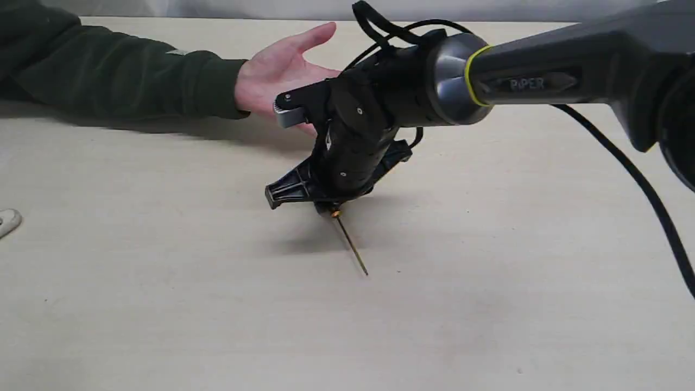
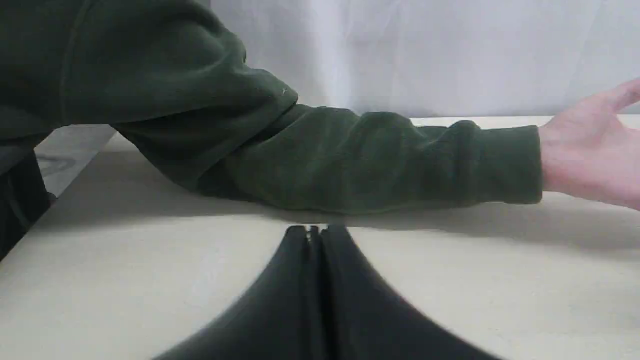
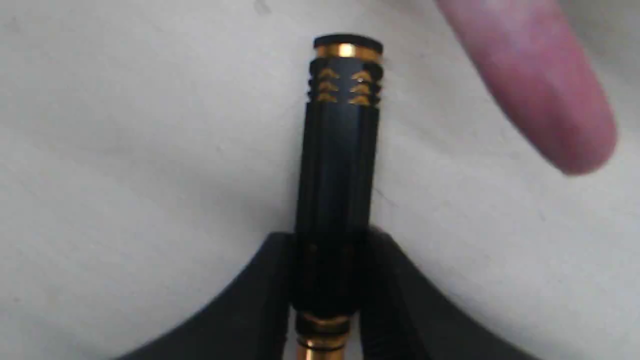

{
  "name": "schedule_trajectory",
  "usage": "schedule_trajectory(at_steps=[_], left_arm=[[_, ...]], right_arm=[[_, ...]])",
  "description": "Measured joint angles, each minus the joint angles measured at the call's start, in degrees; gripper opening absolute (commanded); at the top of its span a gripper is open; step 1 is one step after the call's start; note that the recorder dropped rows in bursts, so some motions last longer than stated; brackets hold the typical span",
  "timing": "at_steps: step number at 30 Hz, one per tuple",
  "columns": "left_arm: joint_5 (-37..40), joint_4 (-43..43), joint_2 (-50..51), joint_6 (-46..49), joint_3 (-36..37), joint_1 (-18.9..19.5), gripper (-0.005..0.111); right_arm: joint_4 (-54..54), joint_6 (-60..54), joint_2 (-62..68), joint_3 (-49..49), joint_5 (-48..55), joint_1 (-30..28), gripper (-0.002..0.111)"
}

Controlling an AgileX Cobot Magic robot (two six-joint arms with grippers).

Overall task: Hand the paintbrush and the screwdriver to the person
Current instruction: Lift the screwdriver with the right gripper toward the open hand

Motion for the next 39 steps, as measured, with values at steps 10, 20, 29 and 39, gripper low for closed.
schedule_trajectory(at_steps=[10, 20, 29, 39], left_arm=[[0.0, 0.0, 0.0, 0.0, 0.0, 0.0, 0.000], [0.0, 0.0, 0.0, 0.0, 0.0, 0.0, 0.000], [0.0, 0.0, 0.0, 0.0, 0.0, 0.0, 0.000], [0.0, 0.0, 0.0, 0.0, 0.0, 0.0, 0.000]], right_arm=[[8.8, -10.7, -7.3, 1.8, 2.0, 0.0, 0.005], [11.3, -15.3, -20.3, 5.9, -2.2, 0.0, 0.005], [9.3, -15.6, -22.4, 1.1, -7.0, -0.6, 0.005], [9.1, -14.6, -10.7, -11.3, -1.6, -5.3, 0.005]])
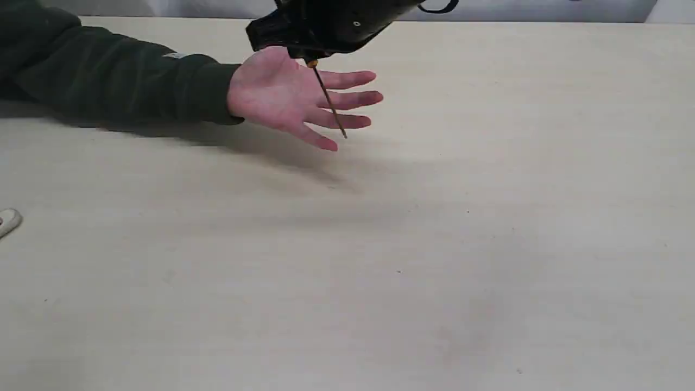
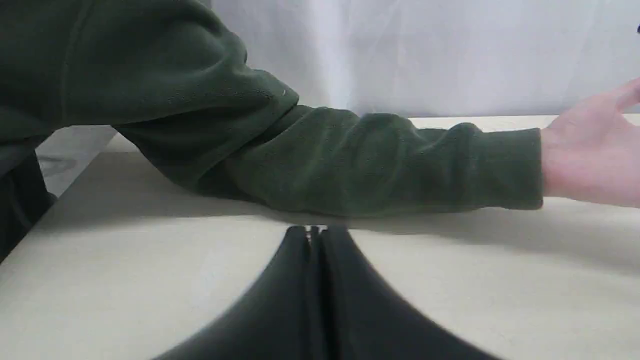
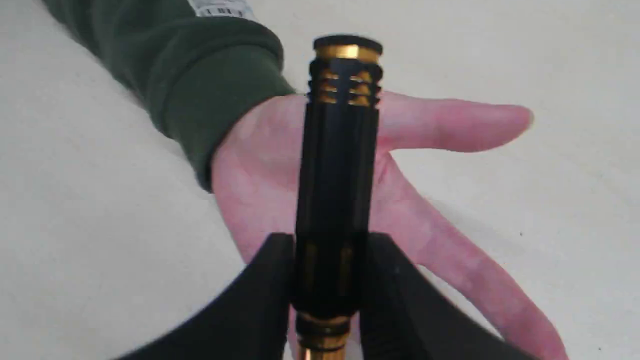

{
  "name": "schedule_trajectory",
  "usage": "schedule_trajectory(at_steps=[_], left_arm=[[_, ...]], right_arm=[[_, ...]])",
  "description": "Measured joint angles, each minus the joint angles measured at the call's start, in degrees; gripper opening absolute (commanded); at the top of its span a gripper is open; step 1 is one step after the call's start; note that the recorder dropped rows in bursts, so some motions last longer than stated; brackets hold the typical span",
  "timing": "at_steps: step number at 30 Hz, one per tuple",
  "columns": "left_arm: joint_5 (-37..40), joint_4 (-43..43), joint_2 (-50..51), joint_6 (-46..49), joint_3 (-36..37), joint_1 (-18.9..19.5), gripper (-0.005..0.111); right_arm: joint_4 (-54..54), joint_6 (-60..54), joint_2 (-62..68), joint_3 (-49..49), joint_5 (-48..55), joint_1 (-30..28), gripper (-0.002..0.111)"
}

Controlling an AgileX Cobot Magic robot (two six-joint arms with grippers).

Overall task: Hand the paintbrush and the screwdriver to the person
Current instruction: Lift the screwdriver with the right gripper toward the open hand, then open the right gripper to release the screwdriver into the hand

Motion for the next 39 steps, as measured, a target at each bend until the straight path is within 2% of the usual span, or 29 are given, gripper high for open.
schedule_trajectory(at_steps=[7, 9, 15, 18, 28, 39], left_arm=[[0.0, 0.0, 0.0, 0.0, 0.0, 0.0, 0.000], [0.0, 0.0, 0.0, 0.0, 0.0, 0.0, 0.000], [0.0, 0.0, 0.0, 0.0, 0.0, 0.0, 0.000], [0.0, 0.0, 0.0, 0.0, 0.0, 0.0, 0.000], [0.0, 0.0, 0.0, 0.0, 0.0, 0.0, 0.000], [0.0, 0.0, 0.0, 0.0, 0.0, 0.0, 0.000]], right_arm=[[-0.2, 0.7, 7.6, -7.2, 3.3, -1.0, 0.006], [-0.2, 1.0, 9.3, -9.2, 3.7, -1.0, 0.013], [-0.5, 1.6, 10.6, -10.9, 4.8, -1.0, 0.044], [-1.7, 3.8, 10.6, -11.0, 5.8, -1.7, 0.051], [-6.2, 5.9, 7.7, -10.1, 9.6, -4.2, 0.051], [-8.6, 5.8, -7.5, -0.6, 8.2, -4.2, 0.051]])
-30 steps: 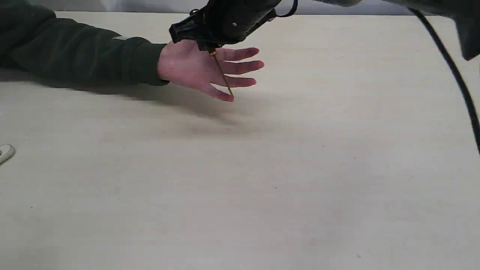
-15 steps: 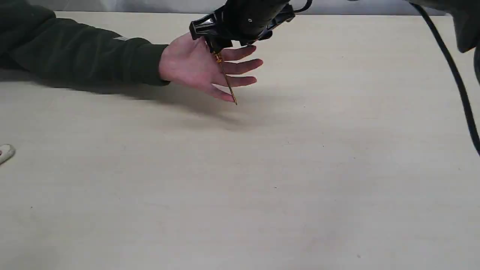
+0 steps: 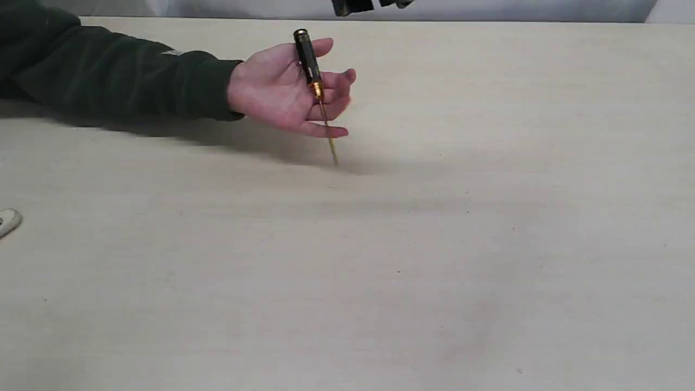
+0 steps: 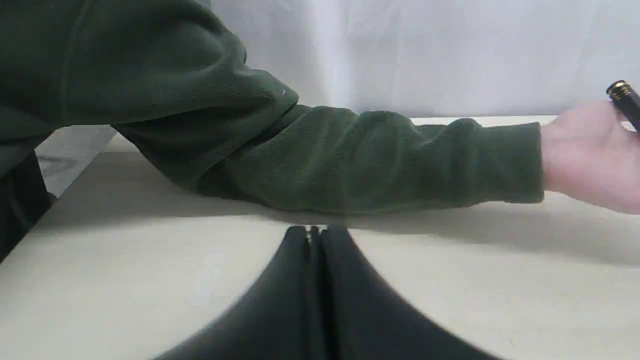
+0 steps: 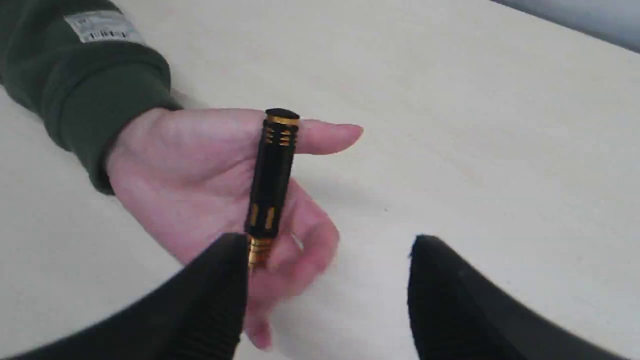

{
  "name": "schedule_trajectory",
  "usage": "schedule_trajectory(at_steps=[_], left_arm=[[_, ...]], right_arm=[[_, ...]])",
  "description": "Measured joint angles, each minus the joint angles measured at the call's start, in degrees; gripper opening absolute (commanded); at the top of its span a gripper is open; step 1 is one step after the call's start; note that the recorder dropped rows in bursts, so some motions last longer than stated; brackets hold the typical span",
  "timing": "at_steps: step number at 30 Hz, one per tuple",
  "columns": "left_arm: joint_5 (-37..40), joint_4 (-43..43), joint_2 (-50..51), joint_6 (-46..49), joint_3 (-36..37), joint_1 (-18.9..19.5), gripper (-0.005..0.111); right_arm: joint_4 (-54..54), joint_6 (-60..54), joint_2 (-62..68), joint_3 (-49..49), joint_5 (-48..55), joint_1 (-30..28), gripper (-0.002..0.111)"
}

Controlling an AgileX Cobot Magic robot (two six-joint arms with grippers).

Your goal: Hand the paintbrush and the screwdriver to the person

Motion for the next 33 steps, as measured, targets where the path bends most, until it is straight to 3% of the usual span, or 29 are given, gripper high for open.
schedule_trajectory(at_steps=[4, 9, 15, 33], left_arm=[[0.0, 0.0, 0.0, 0.0, 0.0, 0.0, 0.000], [0.0, 0.0, 0.0, 0.0, 0.0, 0.0, 0.000], [0.0, 0.0, 0.0, 0.0, 0.0, 0.0, 0.000], [0.0, 0.0, 0.0, 0.0, 0.0, 0.0, 0.000]], right_arm=[[-1.7, 0.0, -5.1, 7.5, -0.7, 0.0, 0.047], [-0.3, 1.2, -13.8, 18.5, -6.5, 0.0, 0.026], [1.7, 1.4, -28.3, 33.3, -14.0, 0.0, 0.010], [12.0, 1.5, -75.1, 62.0, -17.9, 0.0, 0.010]])
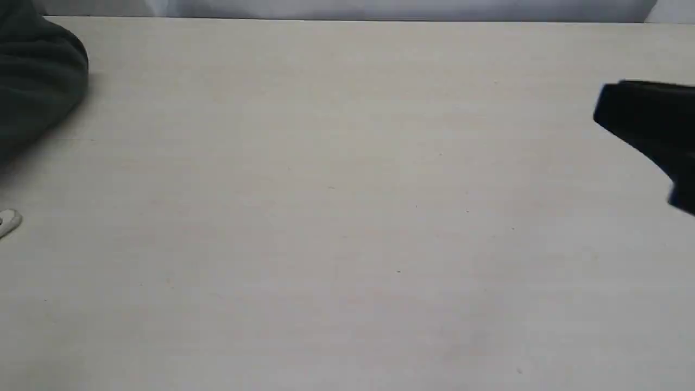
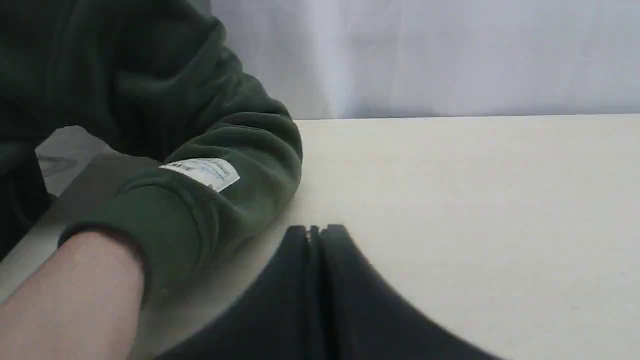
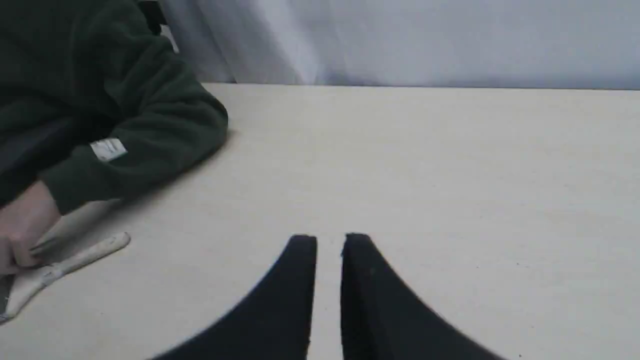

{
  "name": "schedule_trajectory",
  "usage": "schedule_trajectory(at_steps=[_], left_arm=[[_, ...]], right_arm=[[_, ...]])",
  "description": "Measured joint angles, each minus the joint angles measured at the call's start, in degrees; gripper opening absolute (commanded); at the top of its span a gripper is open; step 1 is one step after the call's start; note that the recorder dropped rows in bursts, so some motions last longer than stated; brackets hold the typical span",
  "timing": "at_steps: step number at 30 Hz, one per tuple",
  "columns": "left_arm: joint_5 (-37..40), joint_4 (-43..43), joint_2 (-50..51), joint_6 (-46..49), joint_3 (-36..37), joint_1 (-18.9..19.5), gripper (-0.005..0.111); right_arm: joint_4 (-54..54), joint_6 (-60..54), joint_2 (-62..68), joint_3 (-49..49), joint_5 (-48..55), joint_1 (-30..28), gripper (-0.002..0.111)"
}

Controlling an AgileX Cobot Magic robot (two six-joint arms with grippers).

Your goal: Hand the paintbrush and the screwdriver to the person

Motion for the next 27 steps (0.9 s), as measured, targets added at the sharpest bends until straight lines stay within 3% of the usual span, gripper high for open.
schedule_trajectory(at_steps=[15, 27], left_arm=[[0.0, 0.0, 0.0, 0.0, 0.0, 0.0, 0.000], [0.0, 0.0, 0.0, 0.0, 0.0, 0.0, 0.000]], right_arm=[[6.9, 0.1, -29.3, 13.8, -4.7, 0.0, 0.010], [7.8, -3.4, -30.2, 23.4, -14.1, 0.0, 0.010]])
